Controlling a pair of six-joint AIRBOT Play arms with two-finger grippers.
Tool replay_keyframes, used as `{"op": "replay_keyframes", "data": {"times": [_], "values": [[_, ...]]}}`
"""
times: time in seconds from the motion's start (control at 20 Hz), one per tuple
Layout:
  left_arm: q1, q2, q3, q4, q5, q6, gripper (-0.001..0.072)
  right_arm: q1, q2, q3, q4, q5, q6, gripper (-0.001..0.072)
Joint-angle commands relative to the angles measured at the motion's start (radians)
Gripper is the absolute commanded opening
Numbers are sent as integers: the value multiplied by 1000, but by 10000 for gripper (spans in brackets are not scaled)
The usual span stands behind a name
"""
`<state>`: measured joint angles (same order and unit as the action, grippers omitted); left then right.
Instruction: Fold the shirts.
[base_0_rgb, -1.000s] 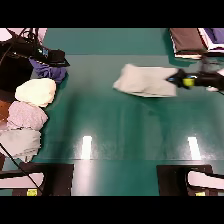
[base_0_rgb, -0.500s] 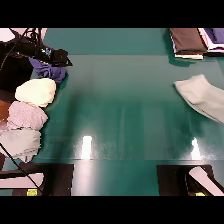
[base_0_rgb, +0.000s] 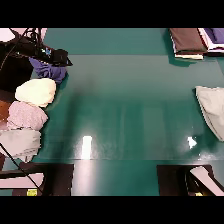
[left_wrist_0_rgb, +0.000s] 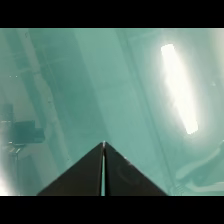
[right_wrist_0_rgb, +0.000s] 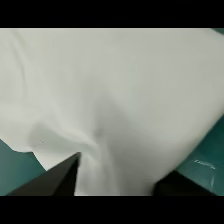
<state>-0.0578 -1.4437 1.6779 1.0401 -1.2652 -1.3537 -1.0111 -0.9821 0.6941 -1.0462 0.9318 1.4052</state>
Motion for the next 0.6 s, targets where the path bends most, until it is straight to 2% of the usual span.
{"op": "replay_keyframes", "data": {"times": [0.0, 0.1, 0.2, 0.35, 0.55], "values": [[-1, 1, 0, 0, 0, 0, 28, -9, -104, 130, -207, 234, 15, 538], [-1, 1, 0, 0, -7, 0, 28, -10, -167, 231, -280, 372, 14, 522], [-1, 1, 0, 0, -3, 0, 28, 5, -190, 316, -238, 407, -11, 291], [-1, 1, 0, -1, -2, 0, 28, 96, -172, 419, -153, 376, -18, 292], [-1, 1, 0, -1, 1, 0, 28, 328, -136, 501, -69, 371, -16, 292]]}}
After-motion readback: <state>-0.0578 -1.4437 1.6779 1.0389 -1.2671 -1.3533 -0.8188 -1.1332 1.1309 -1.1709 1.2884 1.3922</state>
